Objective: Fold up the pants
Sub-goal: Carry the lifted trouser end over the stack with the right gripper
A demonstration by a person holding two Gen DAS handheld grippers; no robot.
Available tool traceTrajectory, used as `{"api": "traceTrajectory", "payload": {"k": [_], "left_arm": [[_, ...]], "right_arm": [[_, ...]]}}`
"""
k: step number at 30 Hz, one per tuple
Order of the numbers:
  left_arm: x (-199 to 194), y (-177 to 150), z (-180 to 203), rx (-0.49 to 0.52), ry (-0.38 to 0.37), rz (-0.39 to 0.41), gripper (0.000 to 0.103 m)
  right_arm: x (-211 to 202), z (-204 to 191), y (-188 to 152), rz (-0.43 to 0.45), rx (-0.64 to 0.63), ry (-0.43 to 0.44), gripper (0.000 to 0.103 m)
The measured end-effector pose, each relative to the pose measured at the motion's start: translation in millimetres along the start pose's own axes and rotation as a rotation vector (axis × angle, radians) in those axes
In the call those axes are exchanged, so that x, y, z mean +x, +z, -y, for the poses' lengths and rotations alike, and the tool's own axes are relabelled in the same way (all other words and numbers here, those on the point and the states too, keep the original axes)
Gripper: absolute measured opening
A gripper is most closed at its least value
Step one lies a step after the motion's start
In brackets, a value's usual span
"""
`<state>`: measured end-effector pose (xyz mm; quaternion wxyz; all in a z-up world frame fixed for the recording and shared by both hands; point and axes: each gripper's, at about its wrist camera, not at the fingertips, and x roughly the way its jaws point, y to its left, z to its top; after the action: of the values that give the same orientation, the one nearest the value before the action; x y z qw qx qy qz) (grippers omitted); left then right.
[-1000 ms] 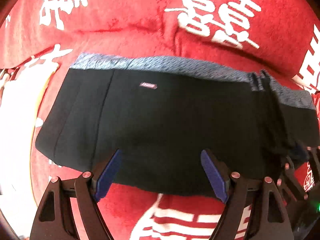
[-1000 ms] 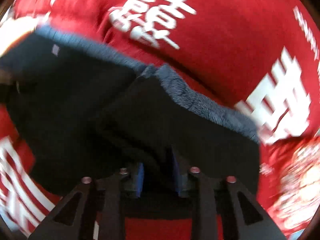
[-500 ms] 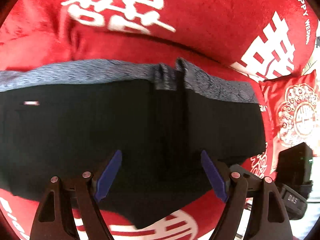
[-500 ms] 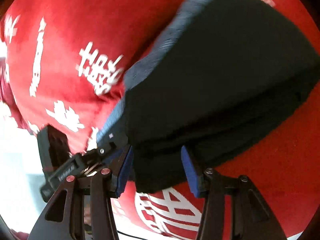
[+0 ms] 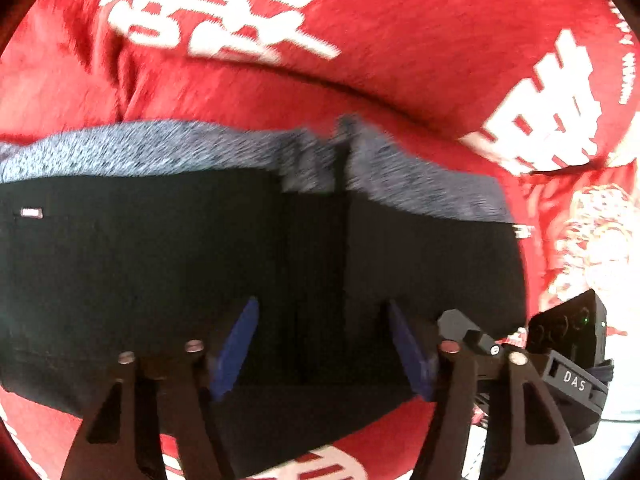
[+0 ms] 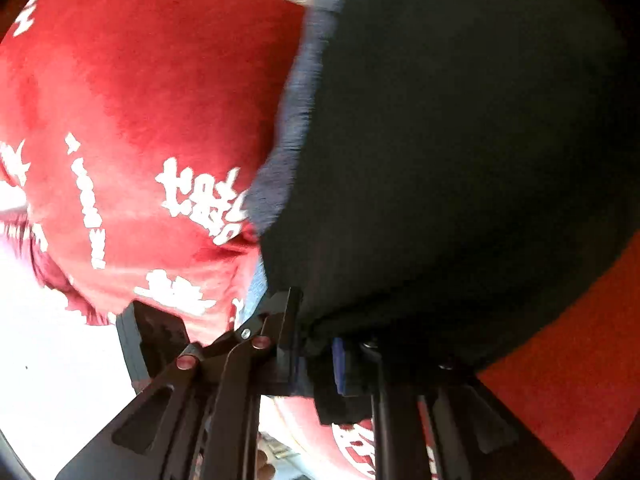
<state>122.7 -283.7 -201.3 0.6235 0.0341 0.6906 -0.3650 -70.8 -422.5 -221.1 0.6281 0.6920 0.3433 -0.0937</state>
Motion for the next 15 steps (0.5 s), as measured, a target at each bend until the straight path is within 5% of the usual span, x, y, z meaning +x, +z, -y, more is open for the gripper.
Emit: {"api": "traceTrajectory", "payload": {"k": [6, 15], "left_arm": [[-32.8, -27.1, 16.6, 0.041, -0.021, 0.029, 0.056], [2.9, -45.0, 2.8, 0.074, 0.137, 0.042, 0.056]], "right_arm": [[-23.0, -23.8, -14.4, -0.055, -0.098, -0.007, 0.014], [16.6, 16.0, -26.9, -0.135, -0.121, -0.127, 0.013]]}}
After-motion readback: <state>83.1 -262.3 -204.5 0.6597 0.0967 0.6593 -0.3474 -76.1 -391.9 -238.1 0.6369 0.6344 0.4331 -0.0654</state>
